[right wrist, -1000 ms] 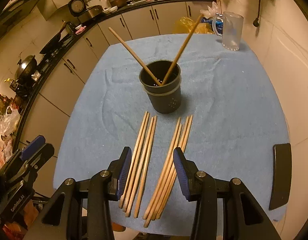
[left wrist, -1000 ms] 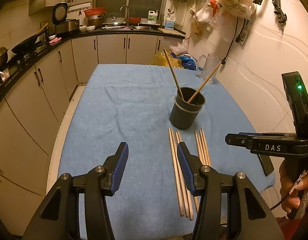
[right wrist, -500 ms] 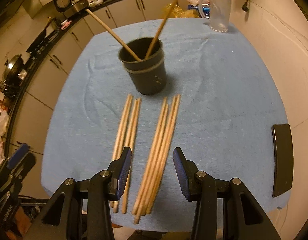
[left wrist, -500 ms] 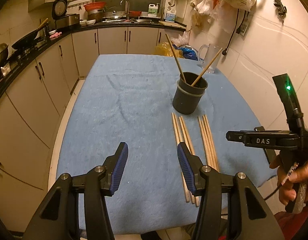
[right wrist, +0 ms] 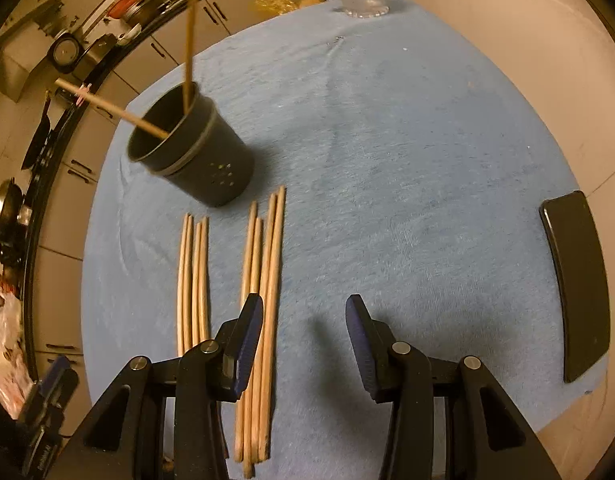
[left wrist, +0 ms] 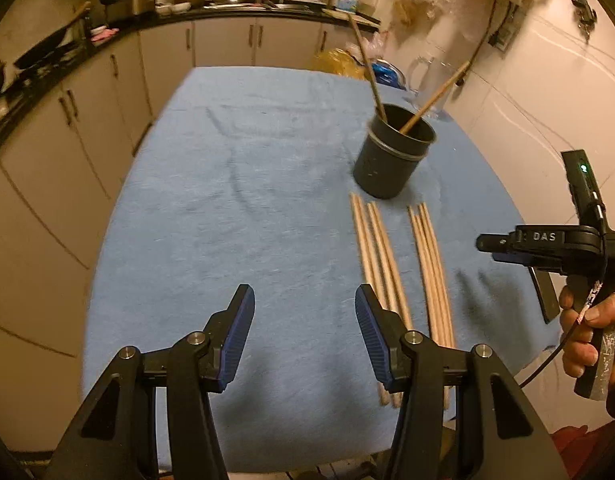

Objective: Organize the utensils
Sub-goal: 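Close the left tool on a chopstick while the right tool grasps another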

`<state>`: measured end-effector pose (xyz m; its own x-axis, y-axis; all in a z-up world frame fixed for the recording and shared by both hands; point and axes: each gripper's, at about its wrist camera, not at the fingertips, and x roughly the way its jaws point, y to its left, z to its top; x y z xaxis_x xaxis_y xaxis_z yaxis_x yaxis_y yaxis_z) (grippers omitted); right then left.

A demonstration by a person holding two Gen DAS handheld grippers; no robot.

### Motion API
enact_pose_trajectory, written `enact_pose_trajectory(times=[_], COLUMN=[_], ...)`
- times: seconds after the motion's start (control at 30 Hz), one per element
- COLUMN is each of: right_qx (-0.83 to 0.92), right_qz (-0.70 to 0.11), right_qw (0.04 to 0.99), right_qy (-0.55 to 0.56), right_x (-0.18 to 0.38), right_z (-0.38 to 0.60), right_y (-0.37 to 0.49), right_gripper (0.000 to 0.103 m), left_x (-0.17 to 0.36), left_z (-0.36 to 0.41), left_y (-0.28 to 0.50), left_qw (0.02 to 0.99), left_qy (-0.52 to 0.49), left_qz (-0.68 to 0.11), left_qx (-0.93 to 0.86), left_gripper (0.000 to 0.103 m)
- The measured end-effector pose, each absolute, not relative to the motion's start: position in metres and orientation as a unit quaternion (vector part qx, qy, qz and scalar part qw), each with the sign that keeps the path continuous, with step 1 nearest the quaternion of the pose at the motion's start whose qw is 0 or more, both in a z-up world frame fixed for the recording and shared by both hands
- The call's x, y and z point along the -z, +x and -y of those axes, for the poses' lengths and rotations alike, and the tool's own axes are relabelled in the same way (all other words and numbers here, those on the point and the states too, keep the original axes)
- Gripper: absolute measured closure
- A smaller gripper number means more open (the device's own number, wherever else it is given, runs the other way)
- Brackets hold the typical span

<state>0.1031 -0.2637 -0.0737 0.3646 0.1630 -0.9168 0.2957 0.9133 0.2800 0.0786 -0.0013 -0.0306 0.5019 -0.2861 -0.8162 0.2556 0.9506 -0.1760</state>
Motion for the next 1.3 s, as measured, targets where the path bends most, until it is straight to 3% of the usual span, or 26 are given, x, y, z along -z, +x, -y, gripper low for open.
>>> enact_pose_trajectory(times=[0.1,0.27,0.43,0.93,1.3], right_qx=[0.028,0.013,0.006,0.016,0.013], right_qz=[-0.570,-0.579,-0.591,-0.625,-0.632], right_qw=[0.794,0.789,0.782,0.770,0.760], right_qy=[0.210,0.205,0.198,0.124,0.147], right_x=[0.081,0.093,0.104,0.119,0.119], right_z=[0.261,0.255,0.251,0.248,0.280], right_y=[0.114,0.138,0.160,0.174,0.158], right_gripper=[0.059,0.075,0.089,0.091,0.093], left_x=[0.039,0.052,0.060,0.085,0.114], left_z=[0.014,0.036,0.049,0.069,0.084], left_y=[0.091,0.113,0.124,0.146,0.174], left_qw=[0.856,0.844,0.838,0.823,0.809], left_qy=[-0.024,-0.029,-0.023,-0.027,-0.014], left_qz=[-0.487,-0.504,-0.512,-0.536,-0.560], left_qx=[0.170,0.180,0.187,0.187,0.175], left_gripper=[0.052,0.056,0.071,0.075,0.077])
